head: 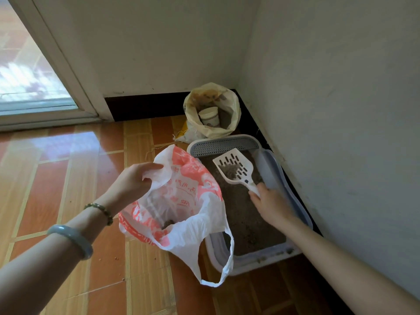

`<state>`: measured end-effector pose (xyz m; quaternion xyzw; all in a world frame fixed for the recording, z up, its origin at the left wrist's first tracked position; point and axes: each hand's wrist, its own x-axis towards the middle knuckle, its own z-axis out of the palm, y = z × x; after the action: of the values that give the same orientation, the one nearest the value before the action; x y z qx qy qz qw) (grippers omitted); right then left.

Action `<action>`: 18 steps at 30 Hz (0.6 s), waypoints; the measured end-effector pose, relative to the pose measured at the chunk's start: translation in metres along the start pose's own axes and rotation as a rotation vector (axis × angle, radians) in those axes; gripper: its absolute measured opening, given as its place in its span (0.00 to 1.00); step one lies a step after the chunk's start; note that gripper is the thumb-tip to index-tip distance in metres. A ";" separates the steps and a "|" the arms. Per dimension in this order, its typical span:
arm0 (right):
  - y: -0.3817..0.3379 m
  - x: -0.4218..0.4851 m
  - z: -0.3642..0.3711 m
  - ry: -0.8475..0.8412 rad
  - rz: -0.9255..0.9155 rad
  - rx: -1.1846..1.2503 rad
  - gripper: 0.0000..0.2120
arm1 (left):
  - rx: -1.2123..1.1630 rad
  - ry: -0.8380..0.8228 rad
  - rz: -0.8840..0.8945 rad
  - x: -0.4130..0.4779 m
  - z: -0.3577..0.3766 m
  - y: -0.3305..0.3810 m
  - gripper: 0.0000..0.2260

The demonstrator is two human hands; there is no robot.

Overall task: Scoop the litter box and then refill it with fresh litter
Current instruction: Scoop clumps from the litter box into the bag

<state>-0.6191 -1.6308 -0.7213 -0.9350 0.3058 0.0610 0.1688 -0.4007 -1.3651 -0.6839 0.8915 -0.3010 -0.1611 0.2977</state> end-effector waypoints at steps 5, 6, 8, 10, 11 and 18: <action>0.005 0.005 -0.004 -0.050 0.016 0.019 0.12 | 0.000 0.012 0.012 0.000 0.001 0.002 0.24; 0.007 0.006 -0.005 -0.050 0.020 0.013 0.12 | -0.002 0.016 0.013 0.000 0.001 0.002 0.24; 0.010 0.007 -0.006 -0.052 0.013 -0.009 0.11 | -0.004 0.018 0.010 0.000 0.001 0.003 0.24; 0.012 0.007 -0.009 -0.062 0.010 -0.024 0.10 | -0.007 0.017 0.005 0.000 0.000 0.003 0.24; 0.013 0.008 -0.010 -0.063 0.013 -0.023 0.09 | -0.010 0.016 0.003 -0.001 0.000 0.003 0.24; 0.024 0.006 -0.016 -0.140 0.050 0.033 0.10 | -0.030 0.011 -0.013 0.000 0.003 0.006 0.25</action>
<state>-0.6285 -1.6580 -0.7149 -0.9176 0.3175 0.1255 0.2037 -0.4047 -1.3699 -0.6826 0.8898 -0.2911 -0.1627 0.3116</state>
